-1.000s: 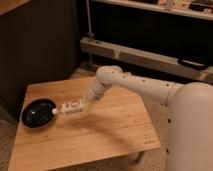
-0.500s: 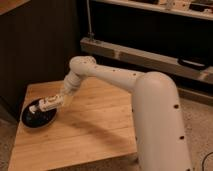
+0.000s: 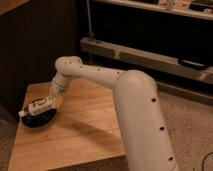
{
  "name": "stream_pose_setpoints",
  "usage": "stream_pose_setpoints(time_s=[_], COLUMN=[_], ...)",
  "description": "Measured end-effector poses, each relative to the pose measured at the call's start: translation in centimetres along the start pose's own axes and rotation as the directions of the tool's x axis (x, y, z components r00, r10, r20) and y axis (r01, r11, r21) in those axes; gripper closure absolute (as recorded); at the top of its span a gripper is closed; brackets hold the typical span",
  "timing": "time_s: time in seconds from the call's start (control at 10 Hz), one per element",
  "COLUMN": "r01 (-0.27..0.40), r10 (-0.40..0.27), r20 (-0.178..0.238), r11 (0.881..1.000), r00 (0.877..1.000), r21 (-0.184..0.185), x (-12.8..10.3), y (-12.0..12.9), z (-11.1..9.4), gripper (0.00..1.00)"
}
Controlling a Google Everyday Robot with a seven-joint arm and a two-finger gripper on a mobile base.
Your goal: Place the bottle in the ceramic bowl
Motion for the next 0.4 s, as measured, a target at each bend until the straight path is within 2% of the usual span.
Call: stream_pose_setpoints(time_s=[0.1, 0.2, 0.4], r01=[-0.019, -0.039, -0.047], r10=[0.019, 0.039, 0.048], r20=[-0.020, -0.040, -0.046], r11=[1.000, 0.999, 0.999], r00=[1.000, 0.998, 0.998], r21=[0.003, 0.010, 0.013], x=[0.38, 0.61, 0.80], y=[0.04, 0.05, 0.04], z=[0.06, 0.18, 0.16], gripper=[0.23, 0.20, 0.20])
